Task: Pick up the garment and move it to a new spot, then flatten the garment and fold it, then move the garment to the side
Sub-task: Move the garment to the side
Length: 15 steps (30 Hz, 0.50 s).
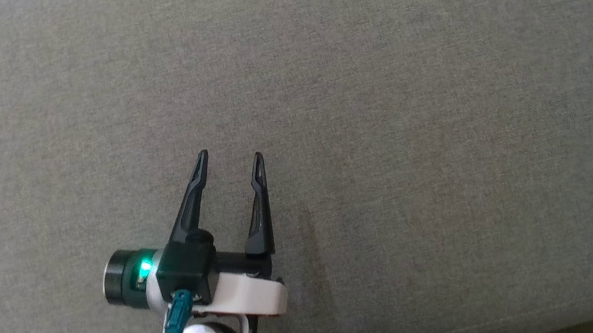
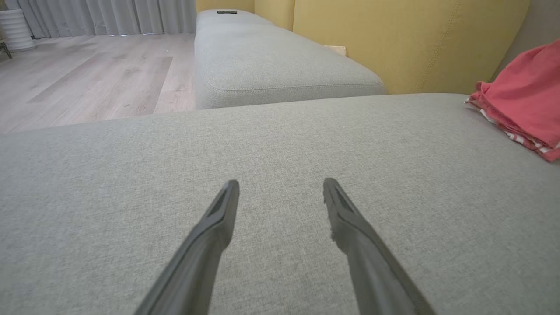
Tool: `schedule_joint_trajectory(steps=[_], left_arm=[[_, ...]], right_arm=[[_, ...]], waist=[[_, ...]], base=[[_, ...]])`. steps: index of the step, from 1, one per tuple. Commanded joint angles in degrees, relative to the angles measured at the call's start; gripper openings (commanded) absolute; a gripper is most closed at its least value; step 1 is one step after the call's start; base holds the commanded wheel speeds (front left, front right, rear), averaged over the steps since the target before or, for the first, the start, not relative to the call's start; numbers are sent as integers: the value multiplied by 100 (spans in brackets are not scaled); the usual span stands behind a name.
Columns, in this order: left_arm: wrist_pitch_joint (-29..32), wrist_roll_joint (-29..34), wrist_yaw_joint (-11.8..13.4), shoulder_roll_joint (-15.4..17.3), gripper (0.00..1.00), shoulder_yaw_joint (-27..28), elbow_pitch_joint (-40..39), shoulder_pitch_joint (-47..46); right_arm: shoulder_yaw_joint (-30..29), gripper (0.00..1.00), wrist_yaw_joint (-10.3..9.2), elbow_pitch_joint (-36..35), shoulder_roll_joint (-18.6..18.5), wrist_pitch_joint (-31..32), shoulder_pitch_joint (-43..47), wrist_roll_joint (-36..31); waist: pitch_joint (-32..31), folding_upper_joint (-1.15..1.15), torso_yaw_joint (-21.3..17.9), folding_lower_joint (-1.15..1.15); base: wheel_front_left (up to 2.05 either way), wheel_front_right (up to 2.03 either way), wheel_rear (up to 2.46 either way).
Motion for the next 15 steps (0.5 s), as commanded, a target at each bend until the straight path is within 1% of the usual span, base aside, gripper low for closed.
schedule_joint_trajectory(steps=[1, 4, 5, 6, 8, 12, 13, 15], left_arm=[[-70, 58, -16, -35, 100, 143, -165, -135], [-70, 51, -29, -35, 100, 136, -117, -158], [-70, 50, -29, -35, 100, 142, -102, -146], [-70, 44, -27, -35, 100, 154, -81, -116], [-70, 34, -21, -35, 100, 188, -31, -14], [-70, -8, 6, -35, 100, 298, 37, 326], [-70, -8, 6, -35, 100, 298, 37, 326], [-70, -25, 11, -35, 100, 366, 73, 538]], right_arm=[[-174, 100, 37, 148, -213, -142, -33, -267], [-392, 100, 37, 502, -3, -468, -172, -1079], [-517, 100, 37, 620, 125, -627, -235, -1395], [-659, 100, 37, 738, 321, -759, -261, -1655], [-901, 100, 37, 890, 854, -934, -157, -1979], [-1360, 100, 37, 1035, 1914, -1348, 391, -2260], [-1360, 100, 37, 1035, 1914, -1348, 391, -2260], [-1514, 100, 37, 1073, 2389, -1600, 782, -2356]], waist=[[4, 0, -4, 0], [-141, 0, -2, 0], [-230, 0, -4, 0], [-339, 0, -10, 0], [-613, 0, -20, 0], [-1245, 0, -28, 0], [-1245, 0, -28, 0], [-1579, 0, -10, 0]], base=[[0, 0, 0], [0, 0, 0], [0, 0, 0], [0, 0, 0], [0, 0, 0], [0, 0, 0], [0, 0, 0], [0, 0, 0]])
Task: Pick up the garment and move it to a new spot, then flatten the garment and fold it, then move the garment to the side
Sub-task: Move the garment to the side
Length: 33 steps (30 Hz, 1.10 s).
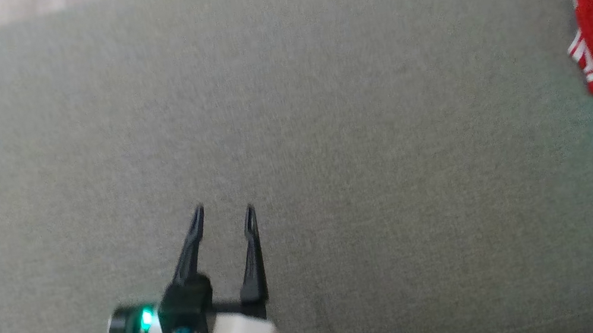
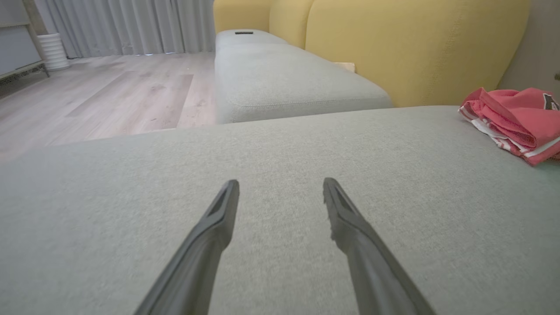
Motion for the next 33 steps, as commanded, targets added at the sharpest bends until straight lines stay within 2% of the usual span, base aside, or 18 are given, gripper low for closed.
schedule_joint_trajectory(steps=[1, 8, 15, 19, 25, 29, 33], left_arm=[[-70, -46, 17, -27, 100, 211, -141, 54], [-70, -157, 54, -26, 100, 568, -125, 706], [-70, -203, 30, -22, 100, 1069, -224, 1127], [-70, -177, -106, -18, 100, 1236, -271, 1316], [-70, -141, -272, -17, 100, 1434, -437, 1646], [-70, -171, -428, -21, 100, 1481, -641, 1881], [-70, -134, -622, -23, 100, 1503, -830, 2095]], right_arm=[[-84, 100, 37, -57, 53, -157, 312, 0], [-533, 100, 37, -597, 1389, -511, 1649, -59], [-1063, 100, 37, -2352, 2163, -521, 2913, -263], [-1177, 100, 37, -3323, 2435, -521, 3601, -255], [-1341, 100, 37, -4374, 2676, -522, 4540, -189], [-1431, 100, 37, -4814, 2758, -522, 5111, -213], [-1450, 100, 37, -4897, 2787, -522, 5533, -240]], waist=[[-621, 0, 20, 0], [-1422, 0, 165, 0], [-1795, 0, 254, 0], [-1985, 0, 318, 0], [-2212, 0, 343, 0], [-2349, 0, 344, 0], [-2458, 0, 339, 0]], base=[[0, 0, 0], [0, 0, 0], [0, 0, 0], [0, 0, 0], [0, 0, 0], [0, 0, 0], [0, 0, 0]])
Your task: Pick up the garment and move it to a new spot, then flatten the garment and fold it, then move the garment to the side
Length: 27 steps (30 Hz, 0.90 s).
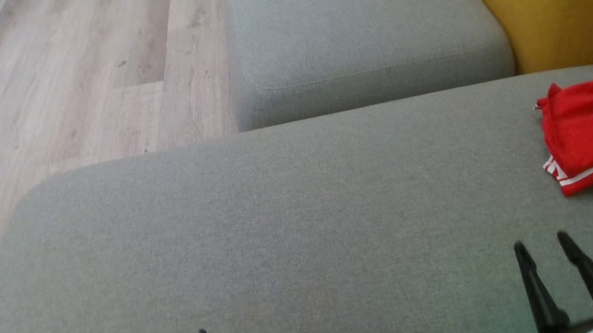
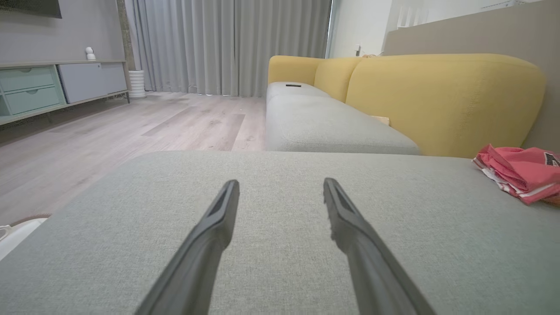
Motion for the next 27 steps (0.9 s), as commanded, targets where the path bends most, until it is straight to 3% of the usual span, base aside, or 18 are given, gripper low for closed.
schedule_joint_trajectory(steps=[1, 26, 27], left_arm=[[-71, 25, -28, -48, 100, 231, -244, -185], [-71, 337, -99, -51, 100, 408, -203, 55], [1, 300, -123, 2, 0, 190, -19, 287]], right_arm=[[89, 100, 39, -235, -28, -62, -180, -24], [134, 100, 39, -106, 34, -62, 98, -77], [18, 0, 0, 66, 81, 1, 327, -42]], waist=[[-43, 0, -8, 0], [-238, 0, -89, 0], [-239, 0, -89, 0]], base=[[0, 0, 0], [0, 0, 0], [0, 0, 0]])
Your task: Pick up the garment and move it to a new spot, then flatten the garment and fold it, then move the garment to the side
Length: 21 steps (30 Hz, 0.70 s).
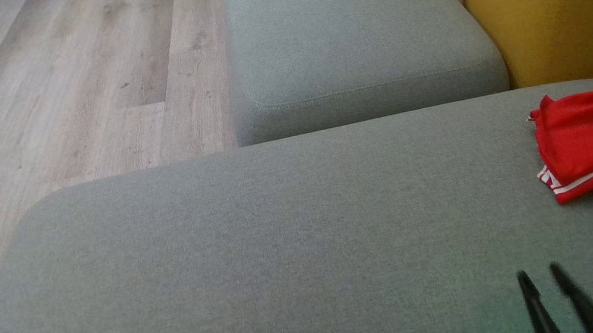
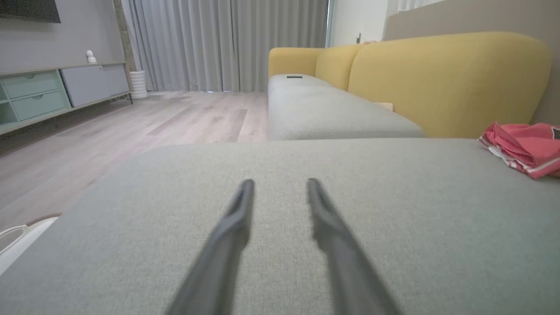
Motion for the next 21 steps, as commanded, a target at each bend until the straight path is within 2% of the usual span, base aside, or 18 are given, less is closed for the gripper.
schedule_joint_trajectory(steps=[1, 21], left_arm=[[7, -5, 1, 0, 0, -12, 81, 6], [256, -1542, -173, 71, 0, 146, 383, -446]], right_arm=[[12, 0, 0, 78, 0, 3, 3, 4], [-164, 0, 6, 208, 39, 346, -345, 1294]], waist=[[0, 0, 0, 0], [226, 0, -59, 0]], base=[[0, 0, 0], [0, 0, 0]])
